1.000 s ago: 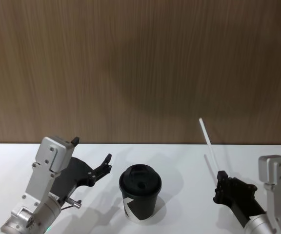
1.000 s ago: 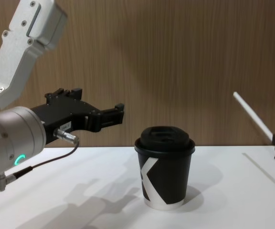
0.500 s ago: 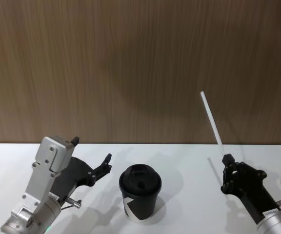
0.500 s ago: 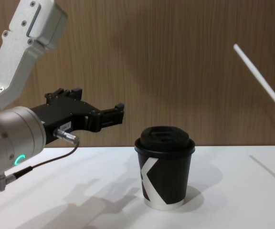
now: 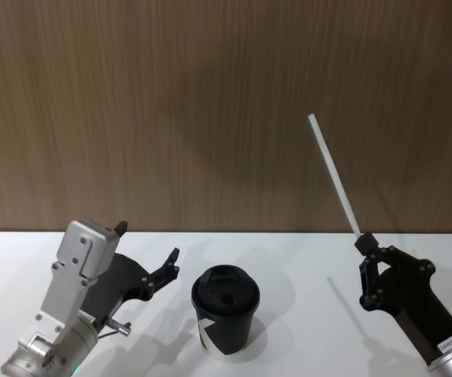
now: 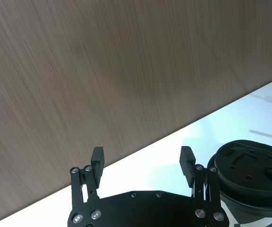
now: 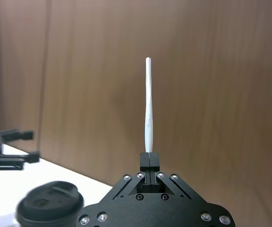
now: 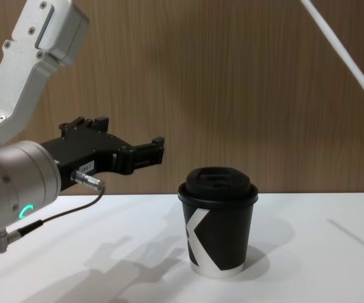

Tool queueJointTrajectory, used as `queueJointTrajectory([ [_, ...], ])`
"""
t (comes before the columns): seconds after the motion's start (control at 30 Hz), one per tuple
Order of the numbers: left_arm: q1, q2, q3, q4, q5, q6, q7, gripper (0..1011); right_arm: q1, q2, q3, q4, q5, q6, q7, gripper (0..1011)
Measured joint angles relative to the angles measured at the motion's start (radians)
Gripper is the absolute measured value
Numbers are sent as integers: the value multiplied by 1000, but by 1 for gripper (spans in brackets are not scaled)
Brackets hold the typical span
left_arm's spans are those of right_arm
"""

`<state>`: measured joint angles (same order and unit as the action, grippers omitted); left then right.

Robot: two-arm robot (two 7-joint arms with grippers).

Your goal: Pick up the straw with one hand, pass it to the other hand, and insert it into the cup.

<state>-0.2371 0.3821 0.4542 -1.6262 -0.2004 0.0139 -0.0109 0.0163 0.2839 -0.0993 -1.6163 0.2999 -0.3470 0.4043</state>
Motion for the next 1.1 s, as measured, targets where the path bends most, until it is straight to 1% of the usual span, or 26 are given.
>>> queueJointTrajectory([
  [0.03,0,0,0,0,0,0,0,1003,1,4,-1,1,3,-8,6,0],
  [0.07,0,0,0,0,0,0,0,1003,3,11,-5,4,16,-36,32,0],
  [0.13,0,0,0,0,0,0,0,1003,5,19,-8,8,29,-65,52,0],
  [0.27,0,0,0,0,0,0,0,1003,11,36,-19,15,59,-126,114,0],
  [0.3,0,0,0,0,0,0,0,1003,14,42,-23,18,71,-149,135,0],
  [0.43,0,0,0,0,0,0,0,1003,21,55,-36,24,93,-192,179,0],
  [0.47,0,0,0,0,0,0,0,1003,25,61,-44,27,108,-217,204,0],
  [0.5,0,0,0,0,0,0,0,1003,27,64,-48,29,112,-227,215,0],
  [0.53,0,0,0,0,0,0,0,1003,30,69,-56,31,125,-249,240,0],
  [0.6,0,0,0,0,0,0,0,1003,33,72,-63,33,134,-267,257,0],
  [0.63,0,0,0,0,0,0,0,1004,37,76,-71,35,142,-285,277,0],
  [0.83,0,0,0,0,0,0,0,1003,45,86,-94,38,164,-330,323,0],
  [1.1,0,0,0,0,0,0,0,1003,50,93,-111,39,183,-356,347,0],
])
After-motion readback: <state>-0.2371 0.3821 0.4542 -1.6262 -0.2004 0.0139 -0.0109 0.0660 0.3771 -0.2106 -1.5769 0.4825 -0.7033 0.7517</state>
